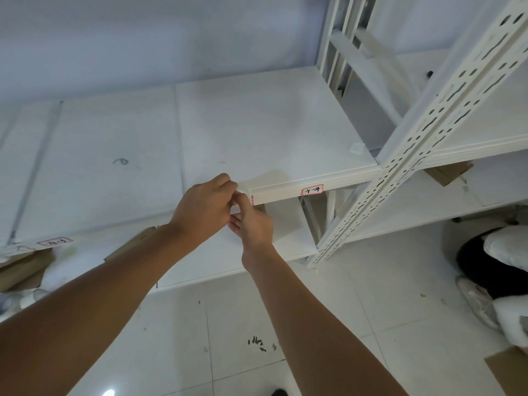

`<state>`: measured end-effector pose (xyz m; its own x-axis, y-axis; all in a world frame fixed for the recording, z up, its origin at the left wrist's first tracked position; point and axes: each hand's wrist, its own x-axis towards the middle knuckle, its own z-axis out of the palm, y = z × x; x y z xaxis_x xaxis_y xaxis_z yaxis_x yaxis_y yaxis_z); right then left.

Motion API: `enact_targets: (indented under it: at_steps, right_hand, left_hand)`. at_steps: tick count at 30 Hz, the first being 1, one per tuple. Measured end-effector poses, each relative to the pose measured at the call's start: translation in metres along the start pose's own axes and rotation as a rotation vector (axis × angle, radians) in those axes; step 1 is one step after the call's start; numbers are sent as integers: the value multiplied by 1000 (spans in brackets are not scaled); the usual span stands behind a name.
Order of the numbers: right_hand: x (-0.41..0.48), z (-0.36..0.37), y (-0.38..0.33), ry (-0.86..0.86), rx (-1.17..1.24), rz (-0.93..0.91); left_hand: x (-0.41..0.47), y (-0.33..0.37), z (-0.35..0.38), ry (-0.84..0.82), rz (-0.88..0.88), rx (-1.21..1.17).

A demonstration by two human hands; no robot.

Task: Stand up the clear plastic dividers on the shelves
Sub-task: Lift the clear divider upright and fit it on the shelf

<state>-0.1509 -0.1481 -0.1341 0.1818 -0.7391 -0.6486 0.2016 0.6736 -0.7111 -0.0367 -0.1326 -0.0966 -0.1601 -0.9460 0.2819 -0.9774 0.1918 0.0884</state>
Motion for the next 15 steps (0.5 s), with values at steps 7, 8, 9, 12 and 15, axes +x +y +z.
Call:
enact_targets:
  at_steps: [7,8,9,12,15]
  right_hand:
    - [2,-5,-3,-12,37,-6]
    - [2,-5,-3,-15,37,-5]
    - [2,-5,-4,-17,32,-1]
    - [-1,-3,-5,-20,-5,7]
    - [-3,-3,-8,-62,-46,-1]
  left_hand:
    - [3,7,-1,41,0,-39]
    - [3,7,0,33,-7,-38]
    - [4,7,0,19,-16,-35]
    - [3,4,-1,-33,-31,-39]
    - [3,3,-8,-63,-58,-58]
